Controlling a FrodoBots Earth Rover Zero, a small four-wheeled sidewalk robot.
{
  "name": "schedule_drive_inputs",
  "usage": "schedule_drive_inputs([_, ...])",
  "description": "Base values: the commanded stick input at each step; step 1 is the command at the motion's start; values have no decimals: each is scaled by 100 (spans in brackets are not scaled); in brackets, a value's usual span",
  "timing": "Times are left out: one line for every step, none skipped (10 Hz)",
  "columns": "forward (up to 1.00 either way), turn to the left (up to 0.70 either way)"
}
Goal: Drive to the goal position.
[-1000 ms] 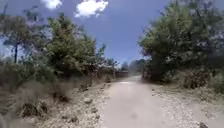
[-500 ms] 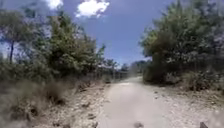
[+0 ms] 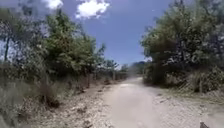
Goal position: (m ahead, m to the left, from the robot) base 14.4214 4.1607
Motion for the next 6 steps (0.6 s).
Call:
schedule_drive_inputs([45, -4])
schedule_drive_inputs([45, 0])
schedule_drive_inputs([45, 0])
schedule_drive_inputs([45, 0])
schedule_drive_inputs([45, 0])
schedule_drive_inputs([45, 0])
